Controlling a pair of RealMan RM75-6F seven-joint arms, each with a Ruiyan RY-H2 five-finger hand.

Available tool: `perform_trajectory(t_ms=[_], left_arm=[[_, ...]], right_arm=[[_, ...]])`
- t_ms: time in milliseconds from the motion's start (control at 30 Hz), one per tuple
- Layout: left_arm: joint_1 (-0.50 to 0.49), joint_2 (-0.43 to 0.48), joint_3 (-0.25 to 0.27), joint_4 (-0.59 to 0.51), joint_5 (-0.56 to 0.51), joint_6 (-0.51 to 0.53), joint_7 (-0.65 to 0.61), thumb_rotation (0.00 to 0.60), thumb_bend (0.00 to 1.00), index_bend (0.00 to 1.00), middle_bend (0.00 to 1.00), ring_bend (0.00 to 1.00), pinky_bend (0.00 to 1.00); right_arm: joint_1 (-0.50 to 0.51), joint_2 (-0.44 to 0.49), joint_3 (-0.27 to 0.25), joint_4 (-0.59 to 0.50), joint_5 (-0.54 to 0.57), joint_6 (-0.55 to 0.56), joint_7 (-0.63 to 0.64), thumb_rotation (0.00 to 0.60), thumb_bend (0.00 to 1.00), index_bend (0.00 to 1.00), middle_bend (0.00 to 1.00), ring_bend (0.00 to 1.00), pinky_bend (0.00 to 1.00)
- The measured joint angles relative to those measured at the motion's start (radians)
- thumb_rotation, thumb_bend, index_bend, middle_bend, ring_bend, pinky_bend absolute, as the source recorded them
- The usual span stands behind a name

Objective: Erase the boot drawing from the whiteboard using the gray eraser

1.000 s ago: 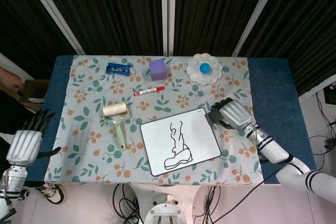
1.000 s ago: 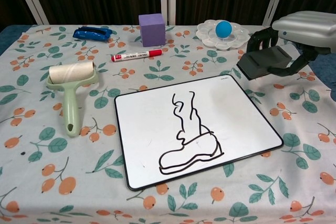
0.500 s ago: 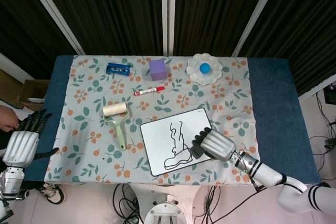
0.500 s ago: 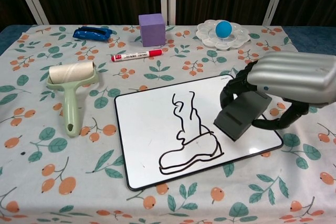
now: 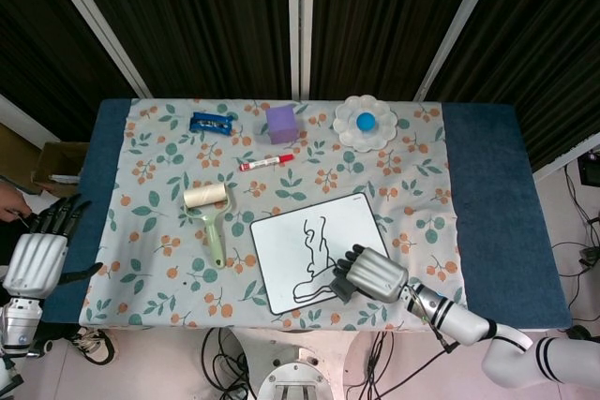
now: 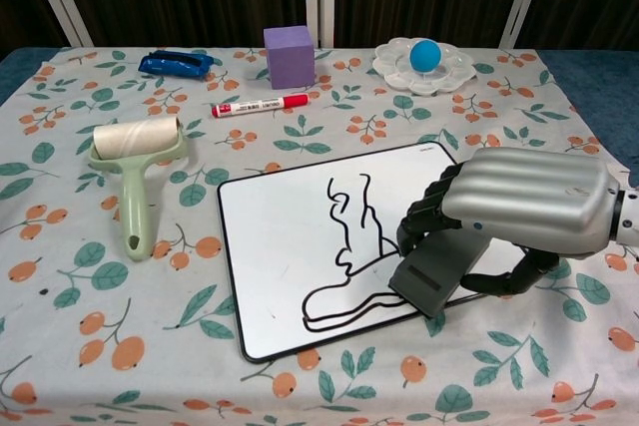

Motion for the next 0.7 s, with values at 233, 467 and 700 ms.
perform_trajectory(t_ms=[233, 467, 700], left_arm=[[0.005, 0.0, 0.001, 0.011, -0.006, 0.001, -0.012, 0.544, 0.03, 0.09, 0.05, 0.04, 0.16], [0.001, -0.001, -0.003, 0.02, -0.002, 0.0, -0.026, 0.545, 0.03, 0.09, 0.05, 0.04, 0.16], [0.003, 0.0, -0.004, 0.029, -0.004, 0.002, -0.038, 0.548, 0.03, 0.09, 0.05, 0.04, 0.16]], right_arm=[[0.01, -0.034, 0.007, 0.011, 0.01, -0.029, -0.03, 0.6, 0.37, 0.77, 0.72, 0.62, 0.68], [0.018, -0.059, 0.021, 0.007, 0.03, -0.048, -0.062, 0.6, 0.37, 0.78, 0.72, 0.62, 0.68], [0.034, -0.087, 0.037, -0.003, 0.044, -0.075, -0.107, 0.6, 0.37, 0.78, 0.72, 0.62, 0.68]])
